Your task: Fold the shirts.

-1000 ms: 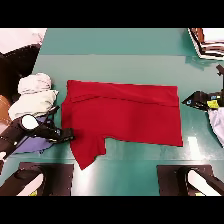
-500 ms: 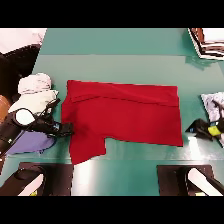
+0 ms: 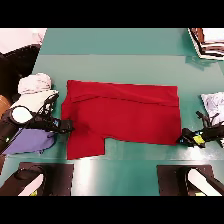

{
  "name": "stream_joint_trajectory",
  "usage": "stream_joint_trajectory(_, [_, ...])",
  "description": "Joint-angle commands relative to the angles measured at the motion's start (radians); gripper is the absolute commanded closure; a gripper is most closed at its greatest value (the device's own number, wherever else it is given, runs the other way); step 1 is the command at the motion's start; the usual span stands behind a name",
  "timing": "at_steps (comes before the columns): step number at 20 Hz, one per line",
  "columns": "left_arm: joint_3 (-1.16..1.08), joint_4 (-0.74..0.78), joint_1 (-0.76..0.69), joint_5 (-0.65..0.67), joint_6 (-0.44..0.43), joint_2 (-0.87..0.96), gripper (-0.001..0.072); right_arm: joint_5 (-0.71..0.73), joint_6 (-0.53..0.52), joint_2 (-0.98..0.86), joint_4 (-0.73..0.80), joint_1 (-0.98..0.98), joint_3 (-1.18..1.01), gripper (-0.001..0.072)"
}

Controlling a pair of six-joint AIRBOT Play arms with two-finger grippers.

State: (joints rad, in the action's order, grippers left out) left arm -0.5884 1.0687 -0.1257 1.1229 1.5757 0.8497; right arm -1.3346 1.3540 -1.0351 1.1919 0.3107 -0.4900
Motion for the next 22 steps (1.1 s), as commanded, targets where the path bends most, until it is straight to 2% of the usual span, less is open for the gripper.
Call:
stream_joint_trajectory(1, [-0.002, 0.004, 0.0, 0.054, -0.005, -0.001, 0.068, 0.034, 0.0, 0.01, 0.008, -0.072, 0.0, 0.0694])
stream_joint_trajectory(6, [-0.003, 0.005, 0.0, 0.237, -0.003, -0.046, 0.068, -0.203, 0.0, 0.191, 0.15, -0.122, -0.126, 0.0695])
stream_joint_trajectory(9, [-0.023, 0.003, 0.0, 0.299, 0.088, -0.195, 0.068, -0.304, 0.033, 0.335, 0.25, -0.122, -0.172, 0.0695])
stream_joint_trajectory(11, [-0.084, 0.0, 0.0, 0.338, 0.103, -0.231, 0.068, -0.305, 0.052, 0.376, 0.249, -0.122, -0.227, 0.0695])
stream_joint_trajectory(13, [-0.151, 0.005, 0.0, 0.279, 0.094, -0.229, 0.068, -0.287, 0.053, 0.349, 0.243, -0.145, -0.294, 0.0696])
stream_joint_trajectory(16, [-0.215, 0.073, 0.0, 0.08, 0.022, -0.148, 0.068, -0.185, 0.059, 0.194, 0.242, -0.223, -0.397, 0.0696])
stream_joint_trajectory(18, [-0.266, 0.126, 0.0, -0.018, -0.01, -0.029, 0.0679, -0.112, 0.06, 0.056, 0.239, -0.261, -0.474, 0.0696])
stream_joint_trajectory(22, [-0.4, 0.136, 0.0, -0.209, -0.067, 0.28, 0.0678, -0.035, 0.061, -0.238, 0.223, -0.301, -0.654, 0.0695])
